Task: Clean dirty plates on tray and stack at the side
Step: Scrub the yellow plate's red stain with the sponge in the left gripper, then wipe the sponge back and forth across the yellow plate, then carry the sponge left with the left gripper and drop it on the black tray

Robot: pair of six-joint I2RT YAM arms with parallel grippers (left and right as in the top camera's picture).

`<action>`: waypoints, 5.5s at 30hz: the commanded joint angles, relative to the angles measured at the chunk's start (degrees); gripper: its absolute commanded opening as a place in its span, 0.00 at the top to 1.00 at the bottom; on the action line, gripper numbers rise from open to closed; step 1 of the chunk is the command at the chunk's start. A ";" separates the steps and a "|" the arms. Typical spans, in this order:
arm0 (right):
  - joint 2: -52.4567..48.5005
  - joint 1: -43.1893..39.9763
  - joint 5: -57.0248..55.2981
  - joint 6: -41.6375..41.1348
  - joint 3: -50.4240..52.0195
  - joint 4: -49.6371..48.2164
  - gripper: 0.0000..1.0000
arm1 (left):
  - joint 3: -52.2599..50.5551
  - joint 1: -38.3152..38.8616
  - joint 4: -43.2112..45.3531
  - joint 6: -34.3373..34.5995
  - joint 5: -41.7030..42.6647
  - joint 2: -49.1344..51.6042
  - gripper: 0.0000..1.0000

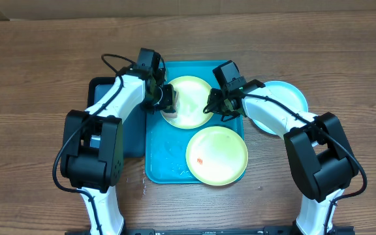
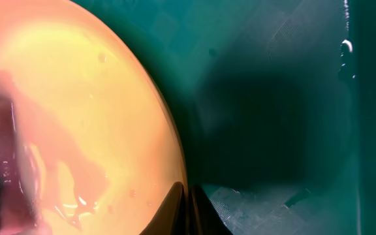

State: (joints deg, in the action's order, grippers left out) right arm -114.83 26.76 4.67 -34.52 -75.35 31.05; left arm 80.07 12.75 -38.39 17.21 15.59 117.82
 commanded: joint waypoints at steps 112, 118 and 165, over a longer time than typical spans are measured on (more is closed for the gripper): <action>-0.39 1.14 0.37 0.46 0.44 -0.96 0.96 | 22.03 -8.35 -27.78 -11.23 8.46 -2.95 0.96; -0.39 1.14 0.37 0.44 0.42 -1.01 0.96 | 21.88 -11.67 -37.35 -10.75 -12.13 -4.96 0.96; -0.39 1.14 -4.61 -0.04 2.40 -5.60 0.80 | 22.21 -23.34 -31.98 -7.32 0.09 -26.86 0.34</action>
State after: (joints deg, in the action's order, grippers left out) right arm -114.93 27.79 1.89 -34.26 -74.78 26.50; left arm 100.68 -10.07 -69.54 9.04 15.03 94.87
